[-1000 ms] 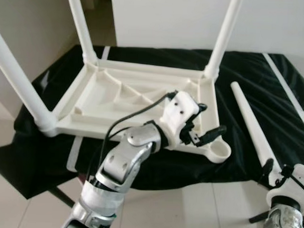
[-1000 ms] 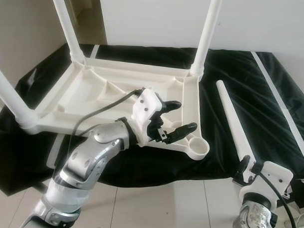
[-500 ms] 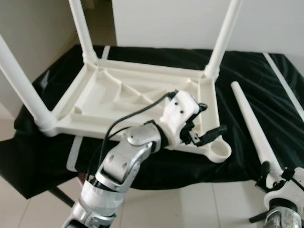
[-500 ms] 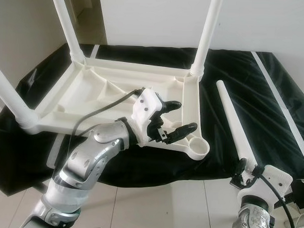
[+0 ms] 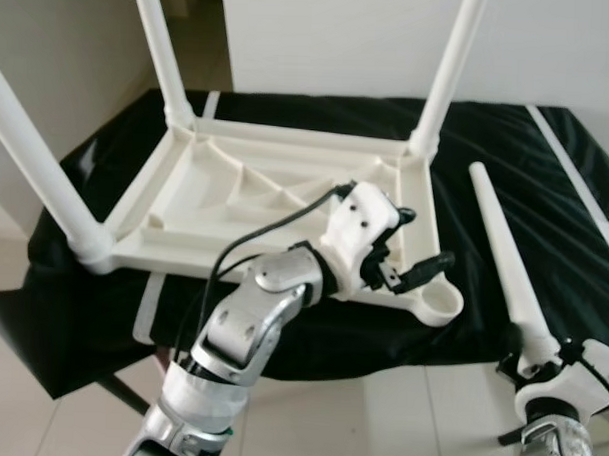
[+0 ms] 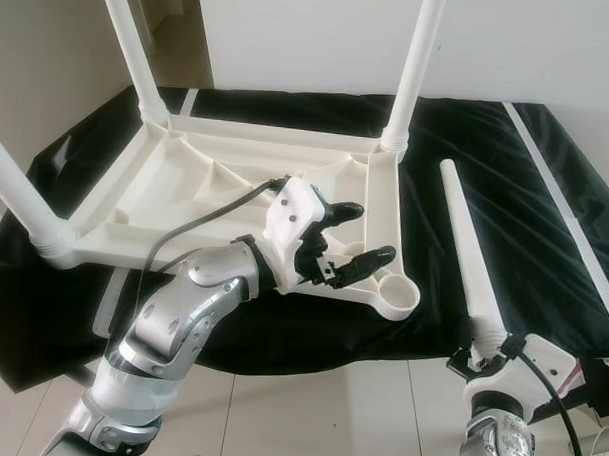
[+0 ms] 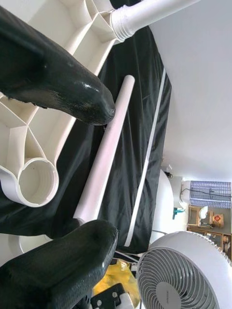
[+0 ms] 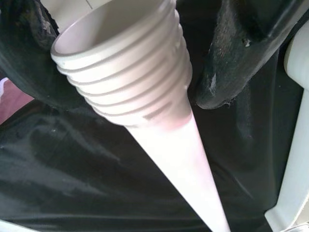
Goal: Building children table
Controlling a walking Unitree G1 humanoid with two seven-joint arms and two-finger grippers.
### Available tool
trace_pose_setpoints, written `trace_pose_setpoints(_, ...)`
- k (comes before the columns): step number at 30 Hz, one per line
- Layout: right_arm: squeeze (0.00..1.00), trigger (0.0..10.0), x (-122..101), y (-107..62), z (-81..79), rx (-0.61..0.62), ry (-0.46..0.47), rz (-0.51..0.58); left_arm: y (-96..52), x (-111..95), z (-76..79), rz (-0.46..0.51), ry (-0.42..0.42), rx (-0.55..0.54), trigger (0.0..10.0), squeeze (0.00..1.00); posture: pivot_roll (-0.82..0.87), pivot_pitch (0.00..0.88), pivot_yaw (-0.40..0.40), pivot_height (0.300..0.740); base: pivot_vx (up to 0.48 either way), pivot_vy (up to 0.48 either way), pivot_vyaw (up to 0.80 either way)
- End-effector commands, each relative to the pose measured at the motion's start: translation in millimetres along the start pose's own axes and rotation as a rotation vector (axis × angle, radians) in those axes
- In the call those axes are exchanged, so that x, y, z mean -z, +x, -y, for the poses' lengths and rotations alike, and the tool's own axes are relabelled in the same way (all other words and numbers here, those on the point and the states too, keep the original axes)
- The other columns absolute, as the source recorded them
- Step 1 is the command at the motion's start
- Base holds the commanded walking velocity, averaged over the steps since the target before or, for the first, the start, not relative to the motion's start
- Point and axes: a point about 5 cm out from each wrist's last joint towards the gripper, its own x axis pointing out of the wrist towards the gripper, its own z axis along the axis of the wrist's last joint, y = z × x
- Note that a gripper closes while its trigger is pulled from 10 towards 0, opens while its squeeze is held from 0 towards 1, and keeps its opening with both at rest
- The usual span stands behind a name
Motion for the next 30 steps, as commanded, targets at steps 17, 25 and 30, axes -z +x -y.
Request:
trace_pose_setpoints(17,0.0,0.0,-4,18.2,-5.5,-0.082,-0.068,-0.028,1.1,-4,0.6,0.008,0.007,-0.009,10.0,0.0,-0.09,0.069,0.006,0.74,0.0,0.0,0.0)
trace_pose_setpoints(25,0.0,0.0,-25,32.4,-11.6,-0.135,-0.623,0.022,1.4,-4,0.1,0.01,0.013,-0.009,10.0,0.0,-0.09,0.059,0.003,0.74,0.0,0.0,0.0)
trace_pose_setpoints(30,0.0,10.0,-16,29.4,-32.7,-0.198,-1.01,0.107,2.8,-5,0.8,0.015,0.014,-0.012,10.0,0.0,-0.08,0.049,-0.004,0.74,0.0,0.0,0.0)
